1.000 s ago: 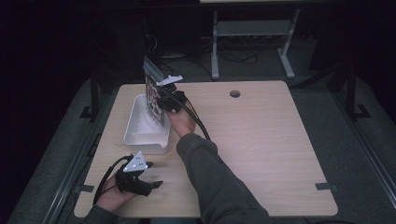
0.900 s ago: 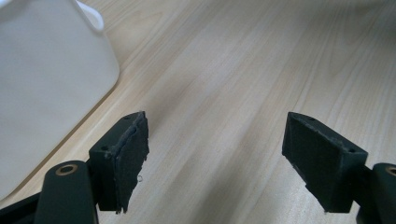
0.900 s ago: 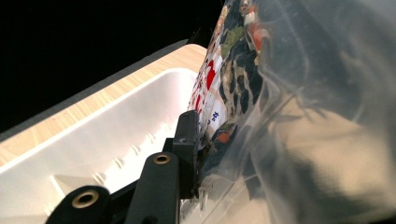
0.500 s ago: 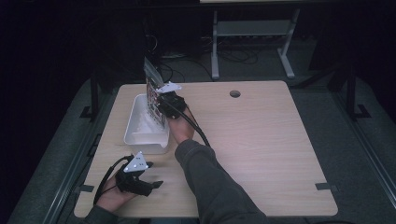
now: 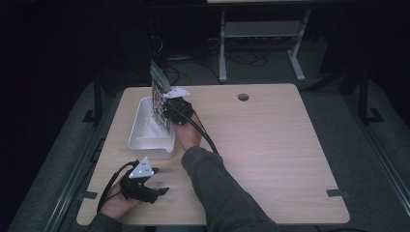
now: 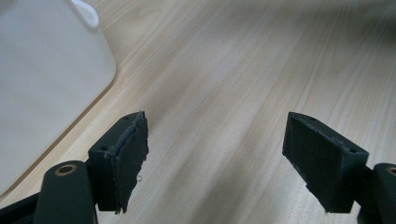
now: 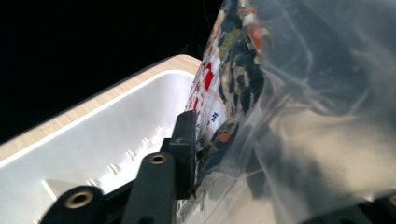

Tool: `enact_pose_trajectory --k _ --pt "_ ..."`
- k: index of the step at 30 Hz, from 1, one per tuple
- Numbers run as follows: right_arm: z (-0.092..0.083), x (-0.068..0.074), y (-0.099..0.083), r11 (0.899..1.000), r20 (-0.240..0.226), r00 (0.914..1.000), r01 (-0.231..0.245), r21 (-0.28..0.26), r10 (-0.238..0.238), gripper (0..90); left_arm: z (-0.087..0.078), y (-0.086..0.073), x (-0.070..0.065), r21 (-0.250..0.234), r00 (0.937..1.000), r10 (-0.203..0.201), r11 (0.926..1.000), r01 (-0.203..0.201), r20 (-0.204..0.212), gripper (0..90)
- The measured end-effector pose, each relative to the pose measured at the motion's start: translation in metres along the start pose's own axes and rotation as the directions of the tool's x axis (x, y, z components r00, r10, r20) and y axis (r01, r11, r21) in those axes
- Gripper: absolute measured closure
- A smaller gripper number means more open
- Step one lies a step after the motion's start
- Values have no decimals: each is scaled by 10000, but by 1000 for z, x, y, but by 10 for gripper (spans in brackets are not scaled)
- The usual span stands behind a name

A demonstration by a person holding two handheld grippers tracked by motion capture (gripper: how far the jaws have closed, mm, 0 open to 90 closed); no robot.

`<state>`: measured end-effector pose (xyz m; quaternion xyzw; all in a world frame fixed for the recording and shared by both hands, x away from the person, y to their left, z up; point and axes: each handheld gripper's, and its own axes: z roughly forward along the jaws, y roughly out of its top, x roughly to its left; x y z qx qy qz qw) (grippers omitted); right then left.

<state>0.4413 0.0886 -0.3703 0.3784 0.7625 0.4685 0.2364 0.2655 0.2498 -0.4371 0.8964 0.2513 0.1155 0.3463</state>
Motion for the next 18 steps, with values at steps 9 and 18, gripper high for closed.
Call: enact_pose_trajectory --k 9,18 --pt "-4 -16 -4 9988 -819 9955 -467 166 479 435 2 1 -1 76 10000 45 10000 -45 17 215" --pt "-11 -34 -9 9946 -1263 9869 -962 385 1003 386 3 1 -2 76 9999 90 9999 -91 61 215"
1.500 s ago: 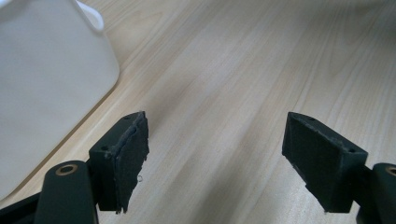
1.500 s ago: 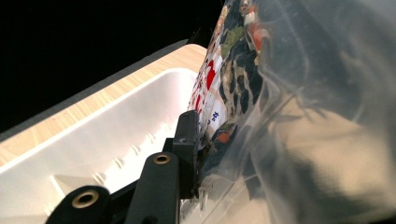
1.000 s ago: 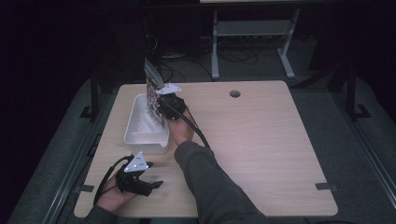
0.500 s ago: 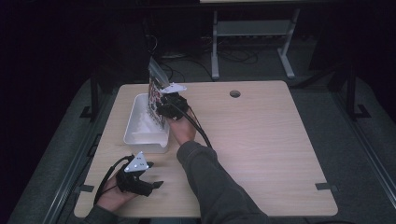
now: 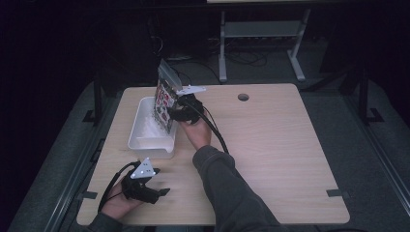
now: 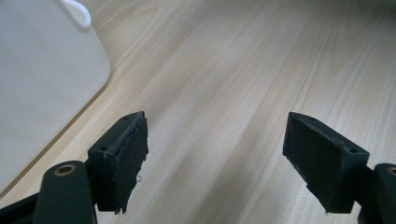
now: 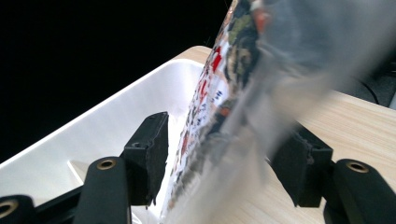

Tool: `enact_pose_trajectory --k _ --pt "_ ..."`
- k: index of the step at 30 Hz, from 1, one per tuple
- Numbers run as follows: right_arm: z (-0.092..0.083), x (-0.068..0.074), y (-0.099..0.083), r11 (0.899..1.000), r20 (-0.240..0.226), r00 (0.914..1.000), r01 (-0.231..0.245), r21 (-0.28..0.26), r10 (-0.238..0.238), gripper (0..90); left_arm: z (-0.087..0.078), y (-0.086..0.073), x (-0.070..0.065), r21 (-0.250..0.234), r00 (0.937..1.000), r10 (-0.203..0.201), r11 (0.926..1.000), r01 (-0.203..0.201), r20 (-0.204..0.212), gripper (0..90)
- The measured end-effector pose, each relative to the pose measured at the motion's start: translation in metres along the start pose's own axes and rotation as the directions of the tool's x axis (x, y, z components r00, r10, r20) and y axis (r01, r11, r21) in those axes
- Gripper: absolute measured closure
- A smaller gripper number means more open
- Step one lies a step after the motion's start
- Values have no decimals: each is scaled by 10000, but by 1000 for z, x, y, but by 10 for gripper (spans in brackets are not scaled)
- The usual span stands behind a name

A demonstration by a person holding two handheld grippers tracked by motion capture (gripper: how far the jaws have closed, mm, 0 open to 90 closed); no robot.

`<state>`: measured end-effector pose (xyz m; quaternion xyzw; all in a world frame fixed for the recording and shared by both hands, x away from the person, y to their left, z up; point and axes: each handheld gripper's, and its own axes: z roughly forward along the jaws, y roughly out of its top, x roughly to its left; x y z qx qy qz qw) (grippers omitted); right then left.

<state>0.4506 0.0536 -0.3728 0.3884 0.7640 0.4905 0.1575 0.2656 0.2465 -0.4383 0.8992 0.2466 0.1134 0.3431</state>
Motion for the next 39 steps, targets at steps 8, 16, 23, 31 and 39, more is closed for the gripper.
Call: enact_pose_trajectory --k 8,16,23,31,39 --pt "-16 -13 -3 9997 -582 9980 -234 -67 229 363 1 1 0 19 10000 -31 10000 31 -19 216" --pt "-33 -22 -9 9997 -1182 9928 -214 -69 205 347 3 1 0 -26 10000 -80 10000 80 59 216" --pt "-47 -33 -15 9992 -1574 9868 -392 4 388 330 4 1 0 16 9999 -97 10000 97 91 216" --pt "-67 -49 -23 9981 -1840 9810 -605 67 607 294 4 1 1 25 9999 -98 9999 98 96 214" --pt "-86 -63 -29 9971 -1969 9775 -755 64 753 279 5 1 2 37 9999 -145 9999 145 90 215"
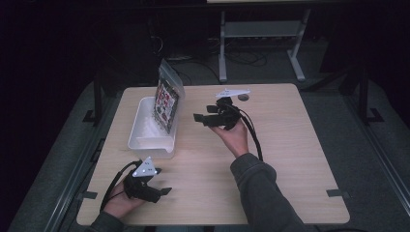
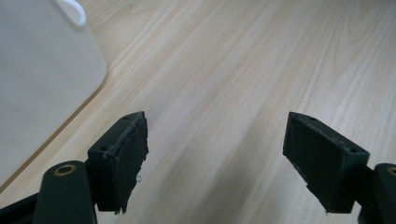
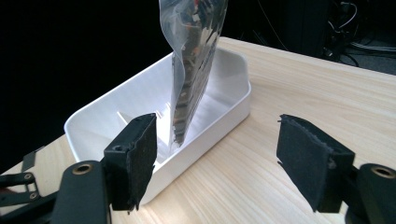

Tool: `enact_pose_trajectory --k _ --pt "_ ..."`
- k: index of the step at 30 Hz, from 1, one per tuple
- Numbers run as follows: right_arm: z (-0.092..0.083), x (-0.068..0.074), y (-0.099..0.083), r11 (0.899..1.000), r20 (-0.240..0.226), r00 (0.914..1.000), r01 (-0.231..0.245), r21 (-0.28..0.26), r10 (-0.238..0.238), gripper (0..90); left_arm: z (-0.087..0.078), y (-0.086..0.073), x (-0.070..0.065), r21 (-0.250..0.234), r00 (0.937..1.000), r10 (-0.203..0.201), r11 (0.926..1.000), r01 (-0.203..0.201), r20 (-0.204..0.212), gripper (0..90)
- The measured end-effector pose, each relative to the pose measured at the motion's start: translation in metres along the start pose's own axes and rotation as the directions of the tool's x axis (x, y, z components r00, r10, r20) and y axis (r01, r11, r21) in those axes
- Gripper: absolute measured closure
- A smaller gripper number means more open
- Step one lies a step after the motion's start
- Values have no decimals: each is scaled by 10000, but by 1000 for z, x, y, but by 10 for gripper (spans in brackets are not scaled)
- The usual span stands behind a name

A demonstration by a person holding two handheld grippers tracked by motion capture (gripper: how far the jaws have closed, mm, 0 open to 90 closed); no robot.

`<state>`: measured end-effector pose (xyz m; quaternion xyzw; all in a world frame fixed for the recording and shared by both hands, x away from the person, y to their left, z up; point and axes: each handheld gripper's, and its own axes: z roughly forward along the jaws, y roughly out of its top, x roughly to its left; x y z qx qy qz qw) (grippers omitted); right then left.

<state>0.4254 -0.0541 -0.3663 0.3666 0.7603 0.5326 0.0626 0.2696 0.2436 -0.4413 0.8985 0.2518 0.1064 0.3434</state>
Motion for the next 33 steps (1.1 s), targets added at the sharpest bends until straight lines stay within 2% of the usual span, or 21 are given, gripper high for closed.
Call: enact_pose_trajectory --k 5,7,15,25,33 --pt "-14 -6 -2 10000 -37 10000 -52 -43 52 278 1 0 0 40 10000 15 10000 -15 20 222" --pt "-20 -8 -4 9999 71 9999 119 -117 -118 278 1 0 0 53 10000 -18 10000 18 57 222" --pt "-41 -17 -11 10000 44 10000 44 17 -44 279 2 0 0 24 10000 -58 10000 58 56 222" --pt "-62 -28 -23 9998 96 9998 -198 -44 199 264 3 0 1 62 9999 -96 9999 96 89 225" --pt "-76 -33 -32 9996 90 9996 -260 133 259 262 3 0 1 34 9999 -84 10000 84 97 225"
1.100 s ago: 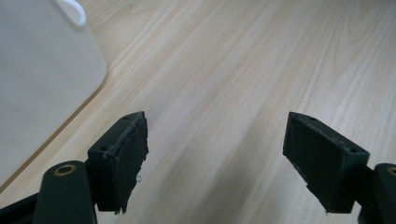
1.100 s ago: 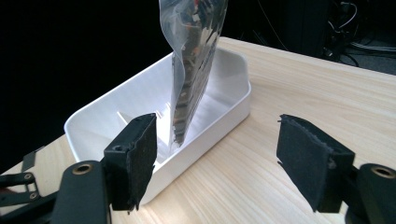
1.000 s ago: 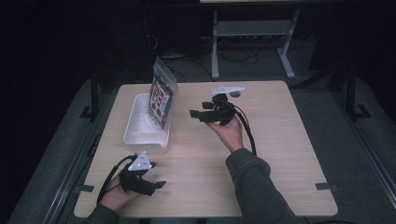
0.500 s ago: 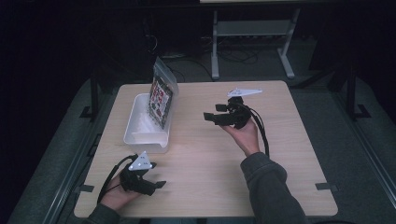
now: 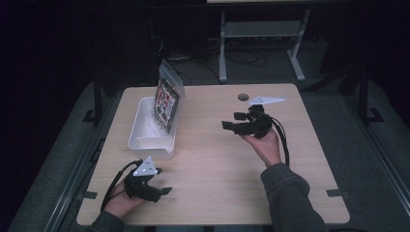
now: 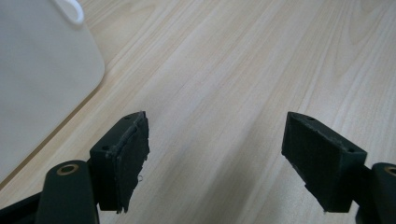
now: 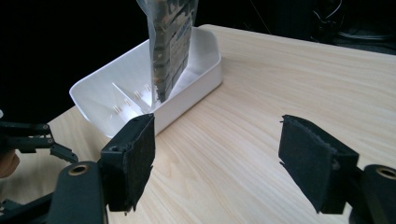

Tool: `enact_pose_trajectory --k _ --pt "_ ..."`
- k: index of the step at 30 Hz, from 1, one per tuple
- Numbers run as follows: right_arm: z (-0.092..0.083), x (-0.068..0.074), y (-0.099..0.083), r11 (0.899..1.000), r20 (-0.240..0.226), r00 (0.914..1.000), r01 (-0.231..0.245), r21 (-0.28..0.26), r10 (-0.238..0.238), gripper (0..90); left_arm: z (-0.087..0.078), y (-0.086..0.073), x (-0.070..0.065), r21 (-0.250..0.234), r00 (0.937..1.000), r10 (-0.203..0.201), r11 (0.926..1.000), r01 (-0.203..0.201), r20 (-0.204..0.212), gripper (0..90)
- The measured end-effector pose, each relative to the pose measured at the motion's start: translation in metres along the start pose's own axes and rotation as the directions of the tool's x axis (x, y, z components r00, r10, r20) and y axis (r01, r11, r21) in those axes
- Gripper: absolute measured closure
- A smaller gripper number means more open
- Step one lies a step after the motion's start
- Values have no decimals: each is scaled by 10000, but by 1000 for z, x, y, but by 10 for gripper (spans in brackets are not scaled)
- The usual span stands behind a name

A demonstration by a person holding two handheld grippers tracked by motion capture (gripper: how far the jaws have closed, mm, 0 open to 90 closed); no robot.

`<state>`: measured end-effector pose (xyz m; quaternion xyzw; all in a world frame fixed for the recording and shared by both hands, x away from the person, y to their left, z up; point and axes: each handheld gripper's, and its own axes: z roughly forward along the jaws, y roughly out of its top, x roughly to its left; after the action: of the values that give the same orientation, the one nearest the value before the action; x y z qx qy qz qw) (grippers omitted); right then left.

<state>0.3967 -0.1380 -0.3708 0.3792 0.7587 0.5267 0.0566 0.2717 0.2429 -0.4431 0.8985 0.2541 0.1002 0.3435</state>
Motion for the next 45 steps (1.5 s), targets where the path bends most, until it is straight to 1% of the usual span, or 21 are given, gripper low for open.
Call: enact_pose_trajectory --k 4,6,8,13,17,19,21,23,25,26,28,31,33,39,40,42,45 --pt "-7 -4 -6 10000 45 10000 -70 14 70 260 0 0 0 -4 10000 -4 10000 4 -5 225" --pt "-10 -6 -9 9998 75 10000 -41 184 39 252 0 0 0 3 10000 2 10000 -2 -26 224" --pt "-14 -8 -12 9998 100 9999 -54 180 52 258 0 0 0 -9 10000 4 10000 -4 -31 224" --pt "-25 -12 -21 9995 15 9998 -197 242 197 261 1 0 -1 8 10000 24 10000 -24 16 224" --pt "-32 -13 -26 9995 49 9999 -164 266 162 260 1 1 -1 23 10000 55 10000 -55 8 224" --pt "-37 -13 -29 9992 218 9998 -42 387 33 258 1 1 -1 15 10000 46 10000 -46 -12 222" --pt "-41 -14 -31 9990 206 9998 -12 453 3 257 0 1 -1 -21 9999 34 10000 -35 -97 219" --pt "-44 -13 -34 9981 318 9994 75 612 -95 251 0 1 -1 -87 9999 3 10000 -4 -112 217" --pt "-47 -14 -38 9981 276 9996 82 604 -99 256 -1 1 0 -86 9999 1 10000 -2 -137 215" --pt "-49 -14 -40 9978 279 9996 52 665 -71 267 0 1 0 -80 9999 -3 10000 2 -131 213" --pt "-52 -16 -44 9977 167 9998 -69 675 58 267 0 1 0 -75 9999 11 10000 -12 -127 212" --pt "-55 -18 -48 9968 150 9997 -181 784 169 259 0 1 -1 -78 9999 2 10000 -3 -127 208" --pt "-58 -17 -51 9968 201 9998 -104 791 89 259 0 1 0 -87 9999 -6 10000 5 -114 206" --pt "-66 -20 -60 9963 199 9994 -299 803 284 255 0 1 -1 -54 9999 36 10000 -36 -117 199" --pt "-68 -20 -62 9955 254 9993 -303 894 281 253 0 1 -1 -57 9999 31 10000 -31 -112 197" --pt "-71 -21 -65 9957 221 9990 -415 826 398 261 0 1 -1 -65 9999 10 10000 -11 -112 195" --pt "-75 -21 -68 9958 232 9987 -470 790 453 261 1 1 0 -30 9999 -5 10000 5 -124 194"
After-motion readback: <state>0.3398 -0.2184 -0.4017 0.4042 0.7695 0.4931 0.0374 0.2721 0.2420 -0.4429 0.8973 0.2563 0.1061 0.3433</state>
